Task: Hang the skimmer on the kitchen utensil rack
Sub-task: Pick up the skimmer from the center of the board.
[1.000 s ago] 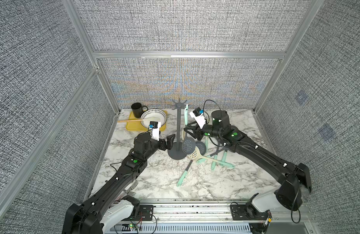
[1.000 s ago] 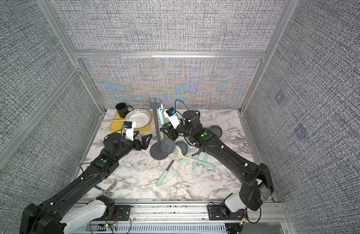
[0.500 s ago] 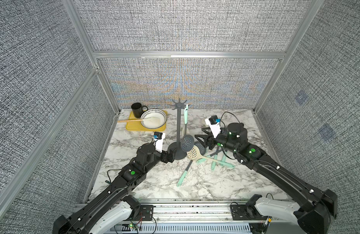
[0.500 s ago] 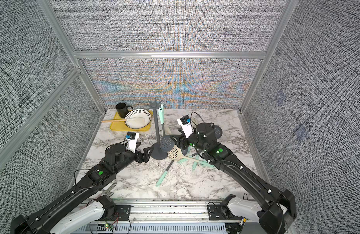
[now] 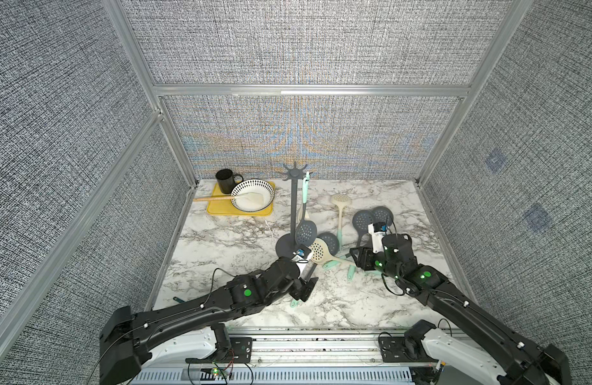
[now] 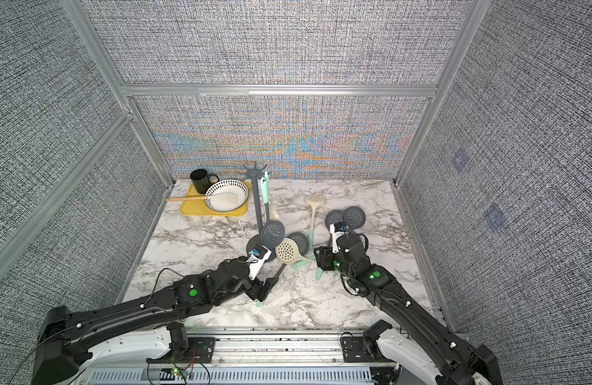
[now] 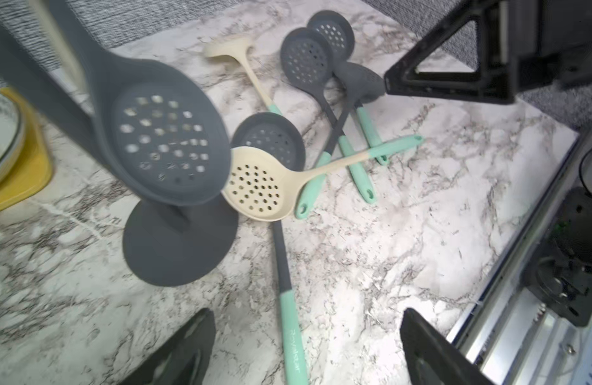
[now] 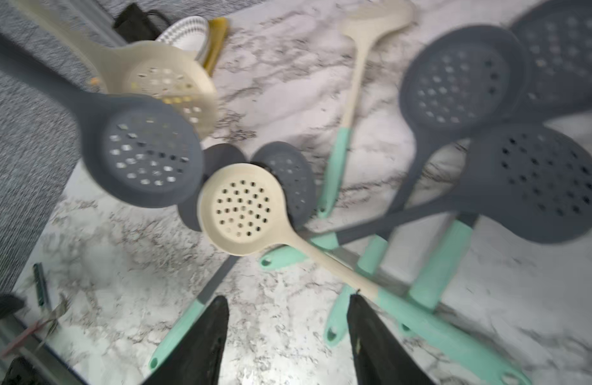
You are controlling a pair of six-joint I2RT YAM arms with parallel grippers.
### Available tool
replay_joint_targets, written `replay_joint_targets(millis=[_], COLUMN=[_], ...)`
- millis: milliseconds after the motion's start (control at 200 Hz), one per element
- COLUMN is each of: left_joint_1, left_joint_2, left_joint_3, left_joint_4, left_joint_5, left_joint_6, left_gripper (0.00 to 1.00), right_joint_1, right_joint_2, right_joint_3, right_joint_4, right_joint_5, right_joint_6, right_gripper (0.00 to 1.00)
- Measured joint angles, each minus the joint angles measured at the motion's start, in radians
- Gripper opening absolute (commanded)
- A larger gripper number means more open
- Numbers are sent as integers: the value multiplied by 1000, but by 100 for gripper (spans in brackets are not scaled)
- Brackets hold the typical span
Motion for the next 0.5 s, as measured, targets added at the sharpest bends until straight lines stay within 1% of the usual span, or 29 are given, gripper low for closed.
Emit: replay_joint_targets(millis=[60, 120, 170, 270, 355, 440, 500], left_joint_1=[-21, -41, -53, -56, -56, -55, -55], left_joint_2=[81, 151, 205, 295, 377, 444, 491], left_joint_3=[55, 106, 149, 232, 312, 377, 419], left_joint_4=[3, 6, 7, 8, 5, 4, 5], left_joint_5=[10, 45, 69, 107, 122, 134, 141], left_joint_6=[31, 67, 101, 156, 194, 226, 240], left_gripper=[90, 90, 90, 88, 86, 84, 83], right_joint_1=[-56, -112, -168, -315, -433, -502, -518], right_joint_2=[-8, -25, -43, -81, -91, -62, -18], right_joint_3=[-36, -73, -107, -175, -222, -245, -243], right_joint_4=[-21, -27, -28, -24, 10, 65, 117], right_joint_5=[-19, -41, -81, -148, -234, -317, -369], right_joint_6=[44, 75, 95, 122, 133, 153, 163], right_gripper=[57, 57, 57, 57, 55, 53, 51])
